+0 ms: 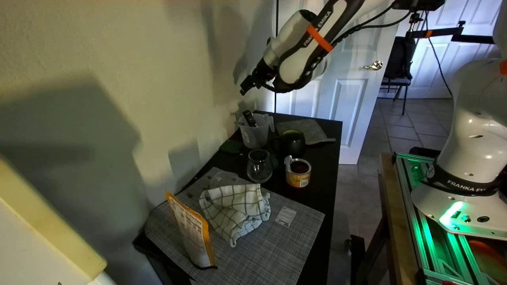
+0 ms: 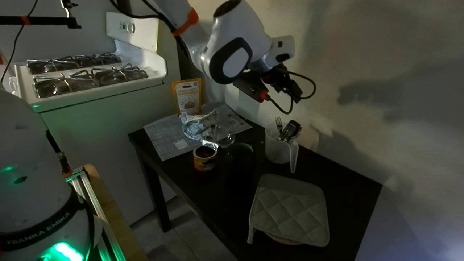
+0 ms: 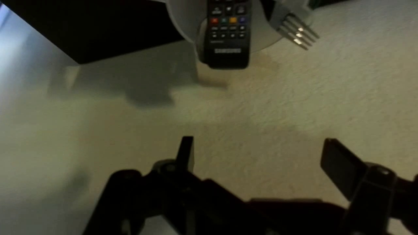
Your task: Put the remote control in the clear jug.
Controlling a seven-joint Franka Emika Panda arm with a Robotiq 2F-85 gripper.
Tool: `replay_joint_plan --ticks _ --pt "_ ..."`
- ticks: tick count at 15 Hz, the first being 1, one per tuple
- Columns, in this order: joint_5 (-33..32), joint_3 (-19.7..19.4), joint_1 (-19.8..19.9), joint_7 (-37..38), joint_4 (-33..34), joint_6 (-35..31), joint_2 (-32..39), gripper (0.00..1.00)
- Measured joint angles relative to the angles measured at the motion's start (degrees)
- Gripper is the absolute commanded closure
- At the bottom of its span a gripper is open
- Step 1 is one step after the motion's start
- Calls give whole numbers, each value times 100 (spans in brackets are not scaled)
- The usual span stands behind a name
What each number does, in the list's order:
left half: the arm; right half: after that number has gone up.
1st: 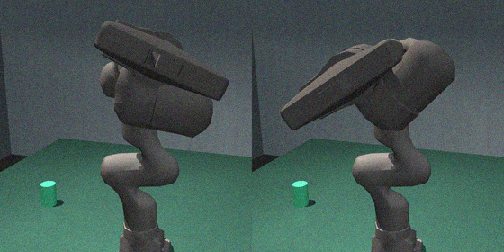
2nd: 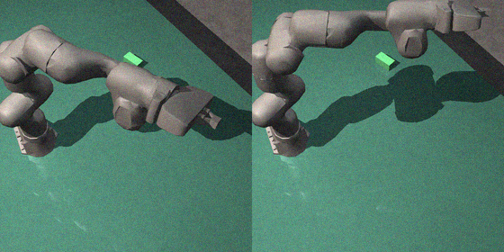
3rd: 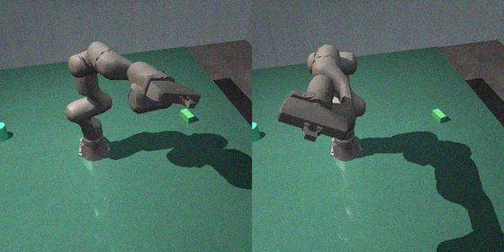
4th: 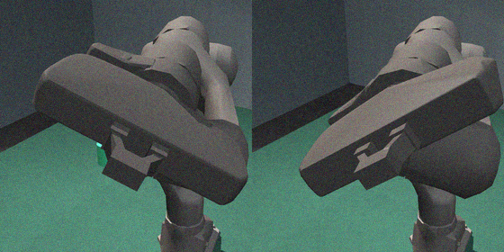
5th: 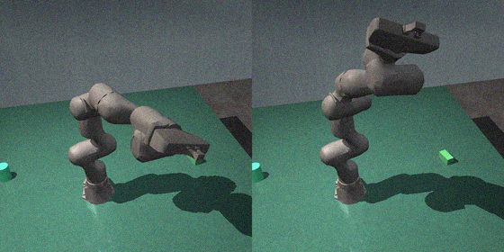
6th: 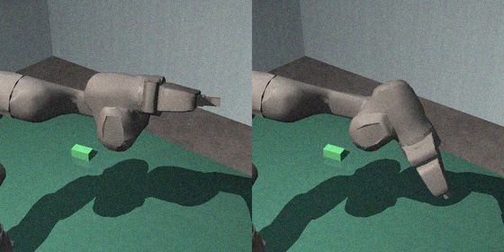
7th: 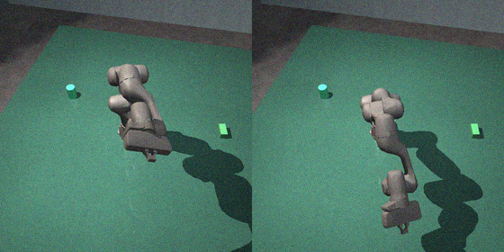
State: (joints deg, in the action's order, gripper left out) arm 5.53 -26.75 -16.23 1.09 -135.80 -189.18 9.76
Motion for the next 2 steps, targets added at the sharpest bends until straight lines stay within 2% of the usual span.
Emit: replay_joint_plan --ticks 2 --pt "-237 194 -5 -233 -592 -312 -603 0"
